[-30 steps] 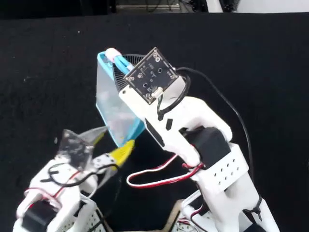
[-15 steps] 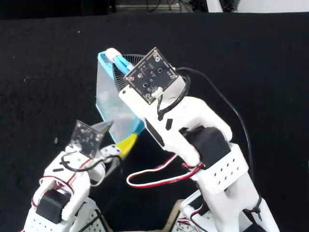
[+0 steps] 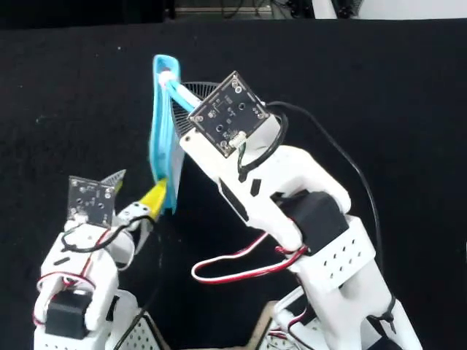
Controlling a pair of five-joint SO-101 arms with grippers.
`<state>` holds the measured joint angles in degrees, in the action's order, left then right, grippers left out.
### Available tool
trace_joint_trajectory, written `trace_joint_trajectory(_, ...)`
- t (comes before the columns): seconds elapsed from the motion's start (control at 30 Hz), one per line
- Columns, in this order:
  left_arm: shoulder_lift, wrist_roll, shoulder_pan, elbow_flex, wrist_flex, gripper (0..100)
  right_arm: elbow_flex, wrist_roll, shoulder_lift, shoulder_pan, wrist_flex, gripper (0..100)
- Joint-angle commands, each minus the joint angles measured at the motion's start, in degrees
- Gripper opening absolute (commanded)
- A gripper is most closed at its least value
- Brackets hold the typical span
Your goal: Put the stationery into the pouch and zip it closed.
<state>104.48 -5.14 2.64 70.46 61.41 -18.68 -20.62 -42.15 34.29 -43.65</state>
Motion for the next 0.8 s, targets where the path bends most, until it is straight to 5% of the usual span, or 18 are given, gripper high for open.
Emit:
trace_joint_trajectory(0.0,0.2,0.3,-1.1,-7.9,4.1,25,0.3,0.1,-1.8,0.9,1.8,1.1)
trace_joint_trajectory(0.23,0.2,0.3,5.0,-13.1,9.4,25,0.2,0.1,-1.8,0.9,1.8,1.1)
trace_joint_trajectory(0.77,0.1,0.6,16.4,-4.4,-0.5,25,0.1,0.1,-1.8,0.9,1.7,1.1)
